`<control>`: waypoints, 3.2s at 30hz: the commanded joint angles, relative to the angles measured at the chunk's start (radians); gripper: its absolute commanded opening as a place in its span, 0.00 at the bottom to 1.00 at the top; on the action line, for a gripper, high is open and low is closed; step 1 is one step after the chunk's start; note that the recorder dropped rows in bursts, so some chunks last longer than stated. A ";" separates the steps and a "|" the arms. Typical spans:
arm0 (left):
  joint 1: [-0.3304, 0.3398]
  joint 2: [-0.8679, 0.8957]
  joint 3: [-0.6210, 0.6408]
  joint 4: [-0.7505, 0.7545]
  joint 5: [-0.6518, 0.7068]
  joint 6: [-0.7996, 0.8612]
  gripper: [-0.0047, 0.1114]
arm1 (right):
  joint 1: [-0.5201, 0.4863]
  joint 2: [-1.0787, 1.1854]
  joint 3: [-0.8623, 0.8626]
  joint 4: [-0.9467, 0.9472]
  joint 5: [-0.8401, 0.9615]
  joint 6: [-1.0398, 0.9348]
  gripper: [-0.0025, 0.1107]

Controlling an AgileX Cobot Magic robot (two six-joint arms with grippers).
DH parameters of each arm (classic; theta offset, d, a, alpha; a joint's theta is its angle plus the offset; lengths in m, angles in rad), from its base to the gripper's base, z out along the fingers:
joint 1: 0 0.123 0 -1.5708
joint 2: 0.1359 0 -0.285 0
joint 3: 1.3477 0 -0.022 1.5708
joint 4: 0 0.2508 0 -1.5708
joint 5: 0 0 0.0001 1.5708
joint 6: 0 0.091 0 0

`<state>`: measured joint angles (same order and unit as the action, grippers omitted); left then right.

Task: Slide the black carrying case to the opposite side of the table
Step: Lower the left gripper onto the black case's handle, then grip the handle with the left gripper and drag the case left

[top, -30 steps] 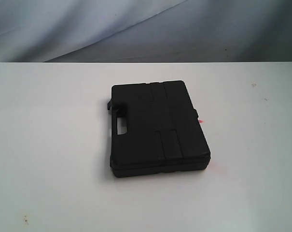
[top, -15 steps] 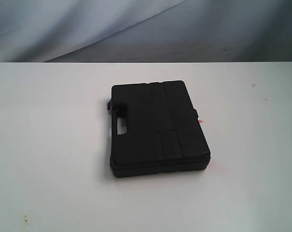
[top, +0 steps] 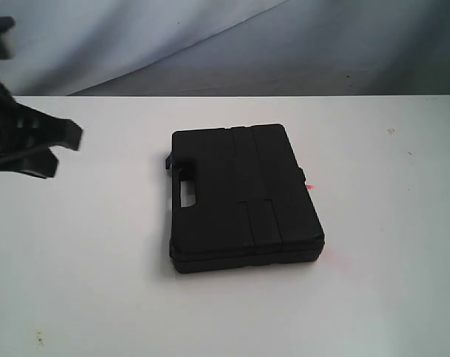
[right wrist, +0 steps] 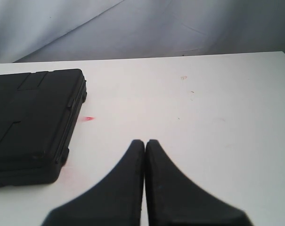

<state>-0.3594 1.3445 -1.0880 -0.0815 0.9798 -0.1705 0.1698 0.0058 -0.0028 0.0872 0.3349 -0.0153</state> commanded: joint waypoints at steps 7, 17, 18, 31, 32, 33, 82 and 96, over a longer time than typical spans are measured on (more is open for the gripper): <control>-0.190 0.475 -0.348 0.057 0.120 -0.259 0.04 | -0.004 -0.006 0.003 0.004 -0.002 0.002 0.02; -0.190 0.628 -0.413 0.036 -0.086 -0.273 0.05 | -0.004 -0.006 0.003 0.004 -0.002 0.002 0.02; -0.190 0.642 -0.423 0.036 -0.079 -0.282 0.05 | -0.004 -0.006 0.003 0.004 -0.002 0.002 0.02; -0.189 0.796 -0.556 0.100 0.008 -0.382 0.16 | -0.004 -0.006 0.003 0.004 -0.002 0.002 0.02; -0.189 0.801 -0.560 0.100 0.005 -0.382 0.21 | -0.004 -0.006 0.003 0.004 -0.002 0.002 0.02; -0.189 0.804 -0.568 0.100 0.005 -0.382 0.25 | -0.004 -0.006 0.003 0.004 -0.002 0.002 0.02; -0.187 0.925 -0.580 0.263 -0.046 -0.410 0.04 | -0.004 -0.006 0.003 0.004 -0.002 0.002 0.02; -0.116 0.913 -0.535 0.340 -0.009 -0.256 0.04 | -0.004 -0.006 0.003 0.004 -0.002 0.002 0.02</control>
<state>-0.5089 2.2727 -1.6520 0.2405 0.9783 -0.4815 0.1698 0.0058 -0.0028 0.0872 0.3349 -0.0153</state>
